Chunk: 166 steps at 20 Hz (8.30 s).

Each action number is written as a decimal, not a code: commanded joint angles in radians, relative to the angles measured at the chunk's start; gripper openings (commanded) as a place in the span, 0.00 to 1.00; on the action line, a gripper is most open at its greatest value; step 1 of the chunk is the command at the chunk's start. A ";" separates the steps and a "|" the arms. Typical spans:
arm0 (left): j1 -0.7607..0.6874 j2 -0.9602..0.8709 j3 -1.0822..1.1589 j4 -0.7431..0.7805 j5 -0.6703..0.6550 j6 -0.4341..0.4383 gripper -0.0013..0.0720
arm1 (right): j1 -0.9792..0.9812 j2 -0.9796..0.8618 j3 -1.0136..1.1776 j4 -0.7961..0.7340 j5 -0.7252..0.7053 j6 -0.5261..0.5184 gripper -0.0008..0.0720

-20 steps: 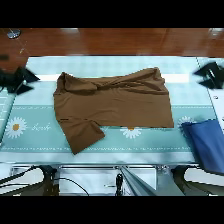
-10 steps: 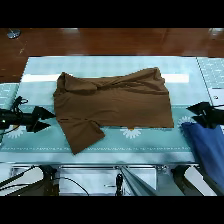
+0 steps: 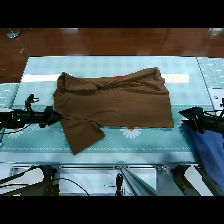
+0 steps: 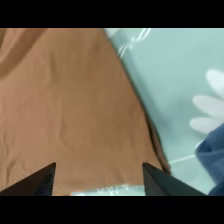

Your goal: Fold the shirts.

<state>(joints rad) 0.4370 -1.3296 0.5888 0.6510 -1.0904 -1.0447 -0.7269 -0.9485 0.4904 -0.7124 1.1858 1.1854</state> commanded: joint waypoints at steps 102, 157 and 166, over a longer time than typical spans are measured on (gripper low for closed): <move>-0.201 -0.130 0.693 0.693 -0.454 -0.437 0.98 | 0.359 -0.524 0.884 -0.548 0.258 0.214 0.88; -0.072 0.300 0.049 0.133 0.009 -0.235 0.04 | 0.349 -0.166 0.280 -0.175 -0.054 0.148 0.04; -0.209 -0.179 0.549 -0.023 0.095 -0.201 0.04 | 0.381 -0.514 0.605 0.051 -0.084 0.066 0.04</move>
<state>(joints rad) 0.2653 -1.3453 0.9852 0.6537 -1.0096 -1.2270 -0.3664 -1.3491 0.9966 -0.7250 1.1172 1.2781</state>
